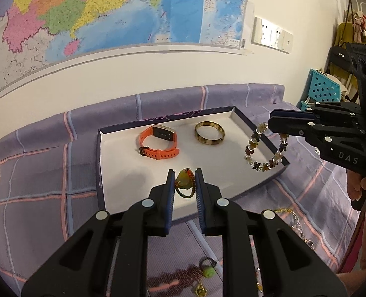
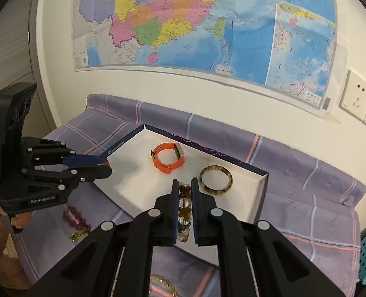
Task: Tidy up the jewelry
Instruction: 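Lift and carry the pendant and flower-bead bracelet over the white tray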
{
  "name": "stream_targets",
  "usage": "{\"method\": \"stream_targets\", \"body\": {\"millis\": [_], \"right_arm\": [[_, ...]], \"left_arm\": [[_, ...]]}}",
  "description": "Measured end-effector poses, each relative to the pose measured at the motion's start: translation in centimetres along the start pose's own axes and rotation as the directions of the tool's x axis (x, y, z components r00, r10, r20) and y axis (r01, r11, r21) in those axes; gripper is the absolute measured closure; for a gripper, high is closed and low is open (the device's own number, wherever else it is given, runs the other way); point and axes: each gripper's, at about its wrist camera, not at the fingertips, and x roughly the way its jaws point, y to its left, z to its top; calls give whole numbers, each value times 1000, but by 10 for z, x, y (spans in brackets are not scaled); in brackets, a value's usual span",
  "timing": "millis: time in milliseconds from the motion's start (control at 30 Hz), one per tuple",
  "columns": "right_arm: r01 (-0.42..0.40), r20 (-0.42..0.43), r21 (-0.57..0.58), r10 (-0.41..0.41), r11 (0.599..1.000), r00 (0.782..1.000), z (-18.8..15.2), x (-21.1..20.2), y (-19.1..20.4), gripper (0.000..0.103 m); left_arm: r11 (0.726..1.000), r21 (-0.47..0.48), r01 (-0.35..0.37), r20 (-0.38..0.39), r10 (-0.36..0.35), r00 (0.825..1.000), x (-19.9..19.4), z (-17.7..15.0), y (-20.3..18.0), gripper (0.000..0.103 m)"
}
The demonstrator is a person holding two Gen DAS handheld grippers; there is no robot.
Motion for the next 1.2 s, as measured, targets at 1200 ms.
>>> {"method": "stream_targets", "body": {"millis": [1200], "right_arm": [[-3, -133, 227, 34, 974, 991, -20, 97, -53, 95]], "left_arm": [[997, -36, -73, -147, 67, 987, 87, 7, 19, 86]]}}
